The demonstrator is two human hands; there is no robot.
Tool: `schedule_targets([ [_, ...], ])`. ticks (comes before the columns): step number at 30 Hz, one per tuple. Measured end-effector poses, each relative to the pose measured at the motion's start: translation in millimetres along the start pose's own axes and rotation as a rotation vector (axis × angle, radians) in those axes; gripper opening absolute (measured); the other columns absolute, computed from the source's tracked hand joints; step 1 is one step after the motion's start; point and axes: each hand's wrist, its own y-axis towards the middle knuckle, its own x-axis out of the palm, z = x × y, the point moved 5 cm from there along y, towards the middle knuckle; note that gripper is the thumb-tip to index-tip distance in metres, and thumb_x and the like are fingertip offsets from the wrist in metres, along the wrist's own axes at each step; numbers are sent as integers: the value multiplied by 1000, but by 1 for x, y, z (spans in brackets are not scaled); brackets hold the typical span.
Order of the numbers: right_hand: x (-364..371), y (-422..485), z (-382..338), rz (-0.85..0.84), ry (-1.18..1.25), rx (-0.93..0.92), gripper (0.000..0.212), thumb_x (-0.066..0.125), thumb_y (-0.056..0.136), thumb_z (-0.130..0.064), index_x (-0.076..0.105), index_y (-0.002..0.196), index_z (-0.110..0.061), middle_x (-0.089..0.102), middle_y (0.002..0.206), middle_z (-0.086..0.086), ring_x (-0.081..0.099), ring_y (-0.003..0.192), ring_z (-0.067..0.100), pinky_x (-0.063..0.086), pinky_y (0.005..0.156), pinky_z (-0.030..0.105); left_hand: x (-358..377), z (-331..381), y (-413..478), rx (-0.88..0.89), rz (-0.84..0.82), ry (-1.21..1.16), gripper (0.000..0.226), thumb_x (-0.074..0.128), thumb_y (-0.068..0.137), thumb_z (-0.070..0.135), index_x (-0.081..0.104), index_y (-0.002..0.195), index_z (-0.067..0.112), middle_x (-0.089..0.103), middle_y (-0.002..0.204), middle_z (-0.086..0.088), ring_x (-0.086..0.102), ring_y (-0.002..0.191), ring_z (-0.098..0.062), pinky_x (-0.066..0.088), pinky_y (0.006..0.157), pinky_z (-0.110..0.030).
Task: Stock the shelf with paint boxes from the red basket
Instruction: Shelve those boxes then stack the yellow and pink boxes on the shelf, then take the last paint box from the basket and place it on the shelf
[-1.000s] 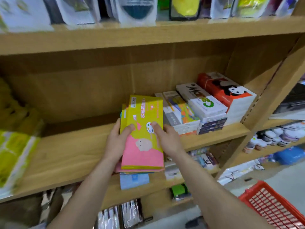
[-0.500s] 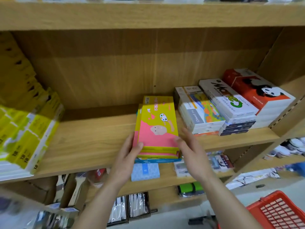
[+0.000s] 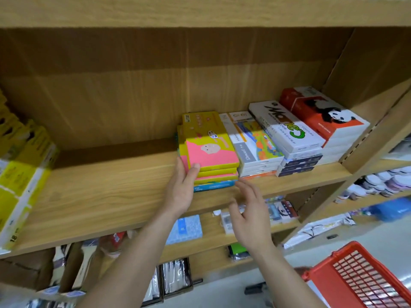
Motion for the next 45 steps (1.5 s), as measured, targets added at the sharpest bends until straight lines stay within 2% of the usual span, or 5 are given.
schedule_targets([
  [7,4,9,6,-76,-187,-33,66,52,96,-29,42,157,-7,45,163,9,44,150,28,31,122,35,-15,-5,1,88,-193,250,79,79,71,56,33,134,69,71,120,31,64,117,2,49,108,-36],
  [16,15,5,12,-61,-432,-23,70,44,94,-41,43,157,-11,51,150,20,48,131,44,46,107,58,-17,-14,18,203,-153,574,109,78,84,44,-2,158,46,65,141,3,62,123,-26,53,98,-44],
  [22,15,5,21,-139,-445,-35,75,34,97,-50,24,166,-20,41,161,9,36,141,36,33,116,53,-17,-7,5,244,-65,433,95,81,76,47,18,145,61,63,113,38,60,109,-2,47,83,-16],
  [29,-11,6,35,-227,-269,-62,66,58,103,-34,34,161,-13,45,157,5,35,143,26,29,119,38,-17,14,-66,478,125,324,50,68,81,45,56,129,34,60,126,10,57,119,-11,48,99,-34],
  [45,-210,-187,350,85,-299,858,43,69,96,-24,66,132,0,68,127,24,64,119,40,49,104,45,317,-126,-111,222,-809,656,28,71,90,35,64,113,21,61,112,6,61,105,-18,49,87,-35],
])
